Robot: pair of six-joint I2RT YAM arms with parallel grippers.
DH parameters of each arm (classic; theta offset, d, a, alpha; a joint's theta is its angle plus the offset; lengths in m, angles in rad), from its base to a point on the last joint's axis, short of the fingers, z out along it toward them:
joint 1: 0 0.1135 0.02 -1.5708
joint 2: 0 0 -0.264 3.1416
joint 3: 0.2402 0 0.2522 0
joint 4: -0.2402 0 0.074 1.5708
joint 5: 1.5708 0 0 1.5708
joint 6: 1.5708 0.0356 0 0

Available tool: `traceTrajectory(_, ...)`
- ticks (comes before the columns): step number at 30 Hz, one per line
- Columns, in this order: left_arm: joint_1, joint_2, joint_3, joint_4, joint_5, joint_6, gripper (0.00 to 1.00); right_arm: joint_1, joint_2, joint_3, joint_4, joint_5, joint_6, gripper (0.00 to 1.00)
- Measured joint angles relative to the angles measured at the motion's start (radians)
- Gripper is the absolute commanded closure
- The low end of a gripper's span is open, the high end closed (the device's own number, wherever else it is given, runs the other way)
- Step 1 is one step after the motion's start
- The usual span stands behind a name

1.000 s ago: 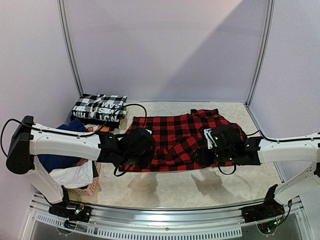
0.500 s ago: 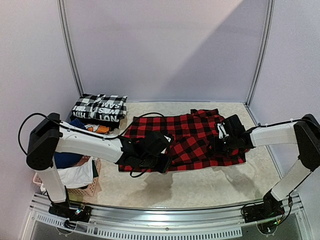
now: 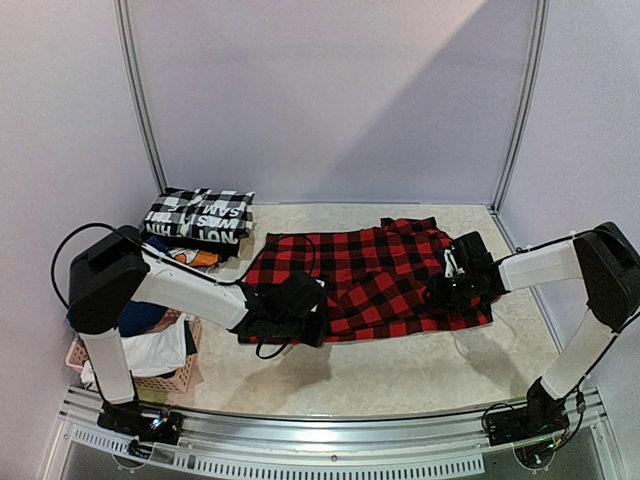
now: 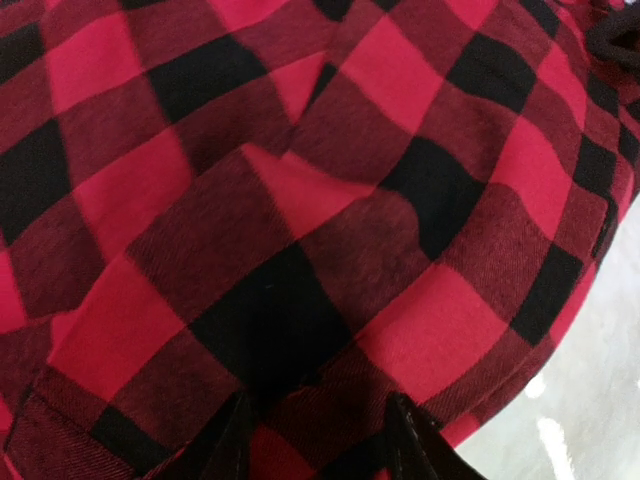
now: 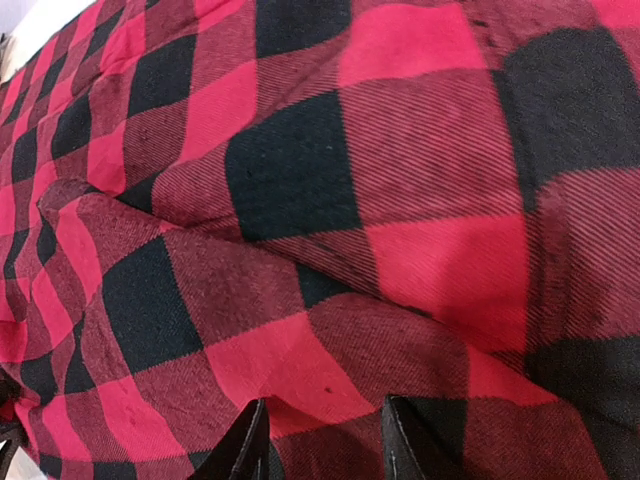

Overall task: Fold and stack the mixed laundry pile
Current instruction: Smooth out the 1/3-folded shirt at the center of the board.

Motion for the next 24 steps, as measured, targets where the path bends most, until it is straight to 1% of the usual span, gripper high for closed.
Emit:
traceTrajectory(3, -0.005, -0.061, -0.064, -0.021, -0.040, -0.041, 0.49, 0.000, -0.040, -0.016, -0.029, 0.019, 0.012, 0.59)
traceTrajectory(5, -0.011, -0.121, -0.104, -0.069, -0.077, -0.060, 0.46, -0.003, -0.076, -0.023, -0.068, 0.033, 0.014, 0.58)
traceTrajectory(9, -0.019, -0.222, -0.126, -0.155, -0.140, -0.074, 0.42, -0.003, -0.154, -0.023, -0.121, 0.032, 0.016, 0.52)
traceTrajectory(11, -0.020, -0.259, -0.128, -0.180, -0.165, -0.075, 0.40, -0.003, -0.198, -0.023, -0.137, 0.024, 0.019, 0.45)
traceTrajectory(13, -0.020, -0.295, -0.136, -0.198, -0.191, -0.075, 0.39, -0.004, -0.246, -0.023, -0.161, 0.022, 0.018, 0.34)
traceTrajectory(15, -0.019, -0.327, -0.151, -0.218, -0.218, -0.076, 0.41, -0.005, -0.297, -0.023, -0.189, 0.027, 0.013, 0.24)
traceTrajectory(18, -0.007, -0.367, -0.183, -0.248, -0.244, -0.075, 0.43, -0.006, -0.367, -0.023, -0.232, 0.069, 0.014, 0.13)
traceTrajectory(21, 0.023, -0.401, -0.219, -0.265, -0.253, -0.074, 0.44, -0.018, -0.419, -0.026, -0.264, 0.117, 0.018, 0.08)
traceTrajectory(24, 0.071, -0.424, -0.247, -0.275, -0.251, -0.069, 0.46, -0.062, -0.443, -0.045, -0.285, 0.148, 0.016, 0.06)
